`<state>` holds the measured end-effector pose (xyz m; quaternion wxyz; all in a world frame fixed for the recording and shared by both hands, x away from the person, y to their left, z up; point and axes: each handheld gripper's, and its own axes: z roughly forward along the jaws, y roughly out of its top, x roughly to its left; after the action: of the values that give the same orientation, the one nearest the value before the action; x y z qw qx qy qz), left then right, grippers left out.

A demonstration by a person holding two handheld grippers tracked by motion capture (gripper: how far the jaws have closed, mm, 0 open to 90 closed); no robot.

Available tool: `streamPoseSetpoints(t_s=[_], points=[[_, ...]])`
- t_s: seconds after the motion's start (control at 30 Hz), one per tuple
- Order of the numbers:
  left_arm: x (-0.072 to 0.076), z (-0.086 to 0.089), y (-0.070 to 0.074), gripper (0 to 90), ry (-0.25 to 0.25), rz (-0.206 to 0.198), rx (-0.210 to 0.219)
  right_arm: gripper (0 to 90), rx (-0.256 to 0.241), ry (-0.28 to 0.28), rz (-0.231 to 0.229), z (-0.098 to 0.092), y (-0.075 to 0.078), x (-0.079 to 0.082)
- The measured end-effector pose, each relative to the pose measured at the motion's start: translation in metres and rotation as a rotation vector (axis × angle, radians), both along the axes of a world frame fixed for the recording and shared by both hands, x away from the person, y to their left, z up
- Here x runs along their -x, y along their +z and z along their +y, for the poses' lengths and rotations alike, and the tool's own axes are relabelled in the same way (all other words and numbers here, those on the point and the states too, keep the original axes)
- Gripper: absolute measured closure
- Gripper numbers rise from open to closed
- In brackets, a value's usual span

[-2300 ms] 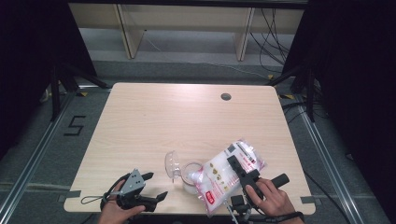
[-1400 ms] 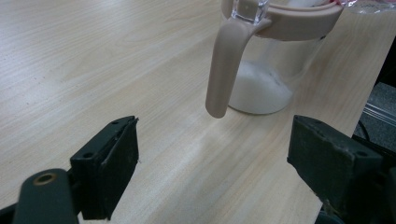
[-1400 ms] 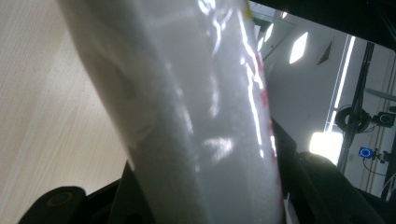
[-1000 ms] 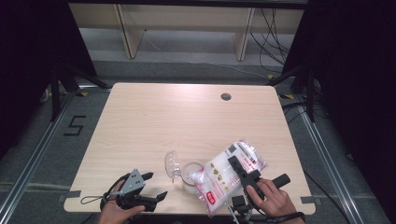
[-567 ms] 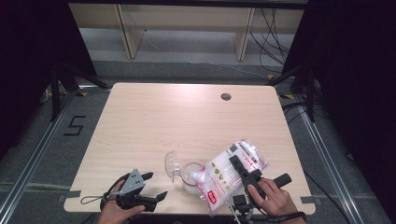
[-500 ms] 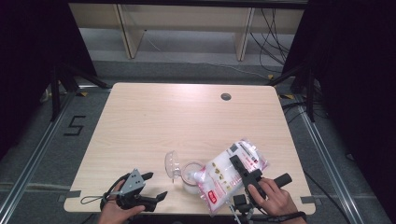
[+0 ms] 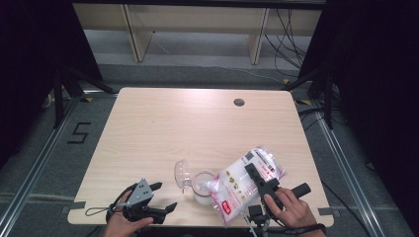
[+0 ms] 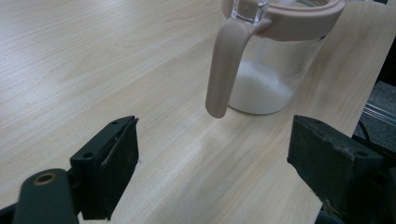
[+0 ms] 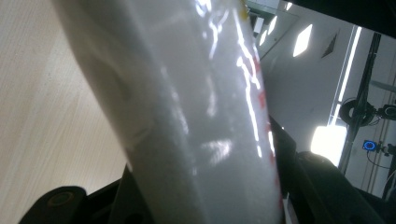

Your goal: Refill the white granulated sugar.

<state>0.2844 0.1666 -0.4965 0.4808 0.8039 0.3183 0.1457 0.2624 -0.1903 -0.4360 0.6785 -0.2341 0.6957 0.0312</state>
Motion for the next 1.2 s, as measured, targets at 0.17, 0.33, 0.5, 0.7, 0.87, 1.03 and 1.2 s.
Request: streamPoseSetpoints(t_s=[0.17,0.33,0.5,0.7,0.87,1.03,1.2], points=[[-0.0009,0.0012,0.0001,16.0,-0.007,-0.004,-0.017,60.4,-0.007,0.001,0.0,-0.0028,-0.0004,-0.002],[0.001,-0.0007,-0.0002,16.0,0.012,0.012,0.008,60.4,-0.022,-0.008,0.001,-0.0054,-0.001,-0.0028],[0.0012,-0.001,-0.0005,16.0,0.012,0.017,0.015,60.5,-0.007,-0.004,-0.014,-0.0065,0.0011,-0.0036],[-0.0002,0.0001,0.0,16.0,-0.003,-0.001,0.001,60.5,0.0,-0.005,-0.014,-0.0075,0.0016,-0.0041],[0.0012,-0.0009,-0.0005,16.0,0.012,0.017,0.015,60.5,0.014,-0.024,-0.005,-0.0072,0.0027,-0.0031],[0.0,0.0,0.0001,16.0,0.0,0.0,-0.001,60.5,-0.003,-0.004,-0.014,-0.0071,0.0016,-0.0039],[-0.0001,-0.0001,-0.0001,16.0,-0.001,-0.001,0.0,60.5,-0.007,-0.004,-0.015,-0.0065,0.0019,-0.0033]])
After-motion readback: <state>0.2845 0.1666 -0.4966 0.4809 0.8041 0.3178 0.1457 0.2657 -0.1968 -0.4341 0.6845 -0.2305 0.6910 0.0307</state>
